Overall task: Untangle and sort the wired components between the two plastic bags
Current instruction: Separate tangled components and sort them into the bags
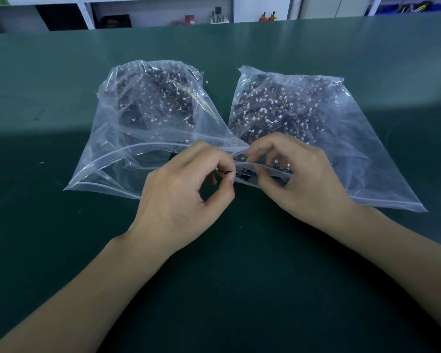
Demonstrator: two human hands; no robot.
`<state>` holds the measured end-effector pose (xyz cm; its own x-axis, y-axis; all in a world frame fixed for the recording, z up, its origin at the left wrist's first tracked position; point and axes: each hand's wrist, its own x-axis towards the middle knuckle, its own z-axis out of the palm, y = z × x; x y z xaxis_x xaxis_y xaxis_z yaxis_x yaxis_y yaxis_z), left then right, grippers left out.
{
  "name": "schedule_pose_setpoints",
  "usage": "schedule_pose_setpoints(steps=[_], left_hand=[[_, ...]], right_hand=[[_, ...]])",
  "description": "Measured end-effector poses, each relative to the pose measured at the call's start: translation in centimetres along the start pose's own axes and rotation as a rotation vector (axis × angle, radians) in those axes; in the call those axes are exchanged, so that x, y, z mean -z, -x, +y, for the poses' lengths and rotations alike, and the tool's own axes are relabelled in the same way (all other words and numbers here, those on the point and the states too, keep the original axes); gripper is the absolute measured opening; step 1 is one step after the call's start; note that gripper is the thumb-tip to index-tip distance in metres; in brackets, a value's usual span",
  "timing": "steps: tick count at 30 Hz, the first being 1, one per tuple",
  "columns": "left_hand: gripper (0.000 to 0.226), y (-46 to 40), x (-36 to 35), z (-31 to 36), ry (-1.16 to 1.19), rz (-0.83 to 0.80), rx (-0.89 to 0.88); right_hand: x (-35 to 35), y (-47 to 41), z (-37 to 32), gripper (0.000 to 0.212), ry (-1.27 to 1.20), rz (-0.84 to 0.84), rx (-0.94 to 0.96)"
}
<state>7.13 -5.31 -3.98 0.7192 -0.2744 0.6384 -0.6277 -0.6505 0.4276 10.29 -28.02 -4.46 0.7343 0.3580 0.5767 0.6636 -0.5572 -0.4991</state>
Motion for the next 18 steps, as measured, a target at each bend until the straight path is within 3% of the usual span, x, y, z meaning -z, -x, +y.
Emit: schedule_pose_setpoints(steps=[4,11,18], left_hand=[[0.005,-0.2,-0.3,0.1,-0.196,-0.057,-0.028],[0.010,-0.2,-0.8,0.4,-0.301,-0.156,-0.201],[0.011,-0.3,-1.0,1.2,-0.486,-0.264,-0.177]], right_hand=[[0.0,0.1,-0.1,0.028,0.004,0.006,0.014],[0.0,0.1,-0.3,0.030,-0.009,-0.007,0.008],[-0.2,0.1,-0.2,0.033,-0.003,-0.006,-0.003]])
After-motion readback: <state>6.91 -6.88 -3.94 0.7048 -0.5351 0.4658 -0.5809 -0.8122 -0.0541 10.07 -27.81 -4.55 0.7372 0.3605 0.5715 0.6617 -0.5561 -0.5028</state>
